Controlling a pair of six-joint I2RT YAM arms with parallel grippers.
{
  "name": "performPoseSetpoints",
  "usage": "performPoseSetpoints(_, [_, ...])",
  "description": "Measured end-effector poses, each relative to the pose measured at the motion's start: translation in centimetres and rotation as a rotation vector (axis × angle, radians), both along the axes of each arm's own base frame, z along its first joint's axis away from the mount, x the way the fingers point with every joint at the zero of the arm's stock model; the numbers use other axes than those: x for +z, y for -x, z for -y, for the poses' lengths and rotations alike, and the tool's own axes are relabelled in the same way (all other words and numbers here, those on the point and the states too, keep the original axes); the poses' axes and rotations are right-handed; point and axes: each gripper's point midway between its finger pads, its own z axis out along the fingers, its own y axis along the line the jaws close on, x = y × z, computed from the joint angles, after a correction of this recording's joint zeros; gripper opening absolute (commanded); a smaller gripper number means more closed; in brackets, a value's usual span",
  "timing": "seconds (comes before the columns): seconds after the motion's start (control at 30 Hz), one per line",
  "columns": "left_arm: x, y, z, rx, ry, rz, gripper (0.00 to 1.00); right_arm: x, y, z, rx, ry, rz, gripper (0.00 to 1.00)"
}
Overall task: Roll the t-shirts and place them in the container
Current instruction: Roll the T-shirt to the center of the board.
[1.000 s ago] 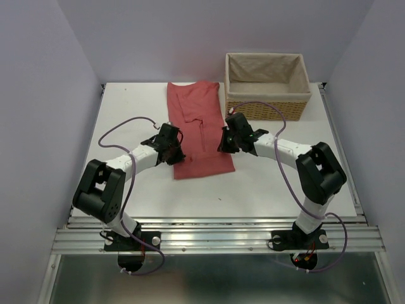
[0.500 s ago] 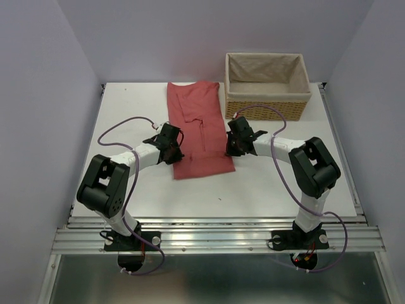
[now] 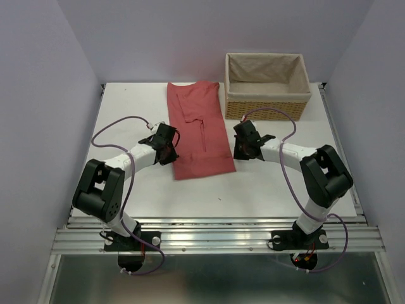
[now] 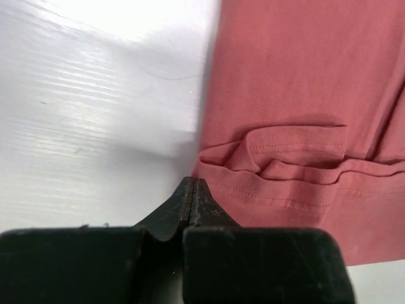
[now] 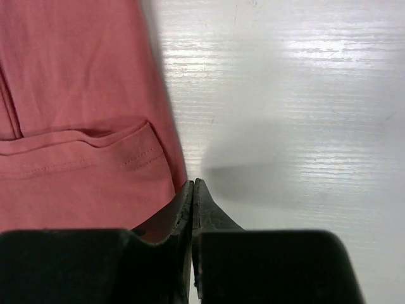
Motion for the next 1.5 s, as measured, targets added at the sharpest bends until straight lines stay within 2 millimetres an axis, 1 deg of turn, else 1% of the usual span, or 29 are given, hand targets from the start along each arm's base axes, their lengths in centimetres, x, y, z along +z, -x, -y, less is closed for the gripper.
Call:
performPoseSetpoints(0.07, [0.8, -0.1, -0.4, 0.005, -0.002, 0.014, 0.0, 0.6, 0.2, 0.2, -0.001, -0.004, 0.009, 0.06])
performPoseSetpoints(0.17, [2.5, -0.4, -0.6, 0.01, 0.014, 0.052, 0.0, 2.2, 0.3, 0.2, 0.0, -0.026, 0.034, 0.1])
performPoseSetpoints(0.2, [3.1, -0.3, -0.5, 0.008, 0.026, 0.065, 0.0, 3.0, 0.3, 0.0, 0.003, -0.044, 0.05, 0.18])
performPoseSetpoints(0.23, [3.8, -0.2, -0.4, 0.007, 0.041, 0.078, 0.14, 3.7, 0.3, -0.2, 0.004, -0.062, 0.061, 0.22])
performPoseSetpoints(0.27, [4.6, -0.1, -0.2, 0.004, 0.064, 0.098, 0.23, 4.1, 0.4, -0.4, 0.009, -0.076, 0.068, 0.33])
performPoseSetpoints(0.3, [5.1, 0.0, -0.1, 0.005, 0.081, 0.109, 0.32, 4.6, 0.5, -0.4, 0.011, -0.095, 0.073, 0.39])
performPoseSetpoints(0.33, [5.7, 0.3, 0.1, 0.005, 0.105, 0.124, 0.52, 4.8, 0.9, -0.7, 0.02, -0.125, 0.067, 0.43])
performPoseSetpoints(0.37, [6.4, 0.7, 0.2, 0.006, 0.131, 0.137, 0.6, 4.9, 1.2, -0.9, 0.029, -0.148, 0.061, 0.48])
performPoseSetpoints(0.4, [6.7, 1.1, 0.3, 0.009, 0.15, 0.145, 0.65, 4.7, 1.7, -0.9, 0.036, -0.174, 0.048, 0.48])
performPoseSetpoints(0.43, [6.8, 1.4, 0.4, 0.008, 0.163, 0.144, 0.65, 4.3, 2.3, -1.0, 0.039, -0.197, 0.023, 0.48])
performPoseSetpoints(0.5, [6.3, 2.3, 0.7, 0.009, 0.202, 0.131, 0.59, 3.4, 3.2, -1.1, 0.046, -0.23, -0.015, 0.42])
performPoseSetpoints(0.53, [5.9, 2.8, 0.8, 0.009, 0.216, 0.115, 0.47, 3.0, 3.9, -1.5, 0.057, -0.259, -0.041, 0.35])
performPoseSetpoints(0.57, [5.5, 3.3, 0.9, 0.007, 0.223, 0.097, 0.4, 2.8, 4.2, -1.5, 0.06, -0.27, -0.053, 0.35])
performPoseSetpoints(0.6, [5.0, 3.8, 1.1, 0.005, 0.237, 0.076, 0.33, 2.7, 4.6, -2.0, 0.07, -0.302, -0.072, 0.26])
performPoseSetpoints(0.63, [4.7, 4.0, 1.4, -0.004, 0.25, 0.067, 0.19, 2.8, 4.8, -2.4, 0.08, -0.324, -0.078, 0.22])
performPoseSetpoints(0.67, [4.7, 4.2, 1.6, -0.01, 0.261, 0.063, 0.12, 3.2, 4.8, -3.2, 0.097, -0.357, -0.077, 0.15])
performPoseSetpoints(0.73, [5.2, 4.1, 2.8, -0.044, 0.311, 0.069, 0.0, 3.6, 4.9, -4.5, 0.131, -0.39, -0.081, 0.12])
performPoseSetpoints(0.8, [5.4, 3.8, 4.1, -0.08, 0.352, 0.074, 0.0, 3.9, 4.3, -6.9, 0.184, -0.423, -0.085, 0.1])
performPoseSetpoints(0.83, [5.3, 3.7, 4.5, -0.092, 0.361, 0.068, 0.0, 3.8, 4.0, -7.8, 0.199, -0.434, -0.089, 0.1])
performPoseSetpoints(0.87, [5.1, 3.5, 5.4, -0.115, 0.377, 0.059, 0.0, 3.6, 3.8, -8.5, 0.211, -0.442, -0.092, 0.1])
performPoseSetpoints(0.97, [3.9, 3.3, 7.2, -0.155, 0.385, 0.023, 0.0, 2.4, 3.3, -9.2, 0.214, -0.433, -0.11, 0.09])
performPoseSetpoints(1.03, [3.0, 3.2, 8.0, -0.173, 0.388, 0.001, 0.0, 1.8, 2.9, -9.0, 0.2, -0.422, -0.117, 0.09])
performPoseSetpoints(1.1, [2.2, 3.0, 8.2, -0.176, 0.376, -0.014, 0.0, 1.3, 2.2, -8.2, 0.173, -0.414, -0.119, 0.09])
performPoseSetpoints(1.2, [1.0, 2.7, 7.7, -0.154, 0.338, -0.029, 0.0, 1.0, 0.8, -6.5, 0.126, -0.404, -0.109, 0.09])
performPoseSetpoints(1.27, [-0.3, 2.6, 7.2, -0.137, 0.3, -0.046, 0.0, 0.6, 0.1, -5.6, 0.109, -0.389, -0.105, 0.09])
performPoseSetpoints(1.3, [-0.6, 2.6, 7.1, -0.134, 0.293, -0.05, 0.0, 0.0, -0.3, -5.1, 0.096, -0.379, -0.11, 0.08])
performPoseSetpoints(1.33, [-1.3, 2.6, 6.9, -0.126, 0.279, -0.064, 0.0, -0.8, -0.6, -4.6, 0.083, -0.368, -0.123, 0.08])
performPoseSetpoints(1.37, [-1.4, 2.6, 7.0, -0.127, 0.283, -0.066, 0.0, -1.2, -0.9, -4.5, 0.078, -0.365, -0.129, 0.08])
performPoseSetpoints(1.5, [-1.4, 2.3, 7.0, -0.129, 0.28, -0.055, 0.0, -1.3, -1.2, -4.6, 0.087, -0.368, -0.13, 0.09])
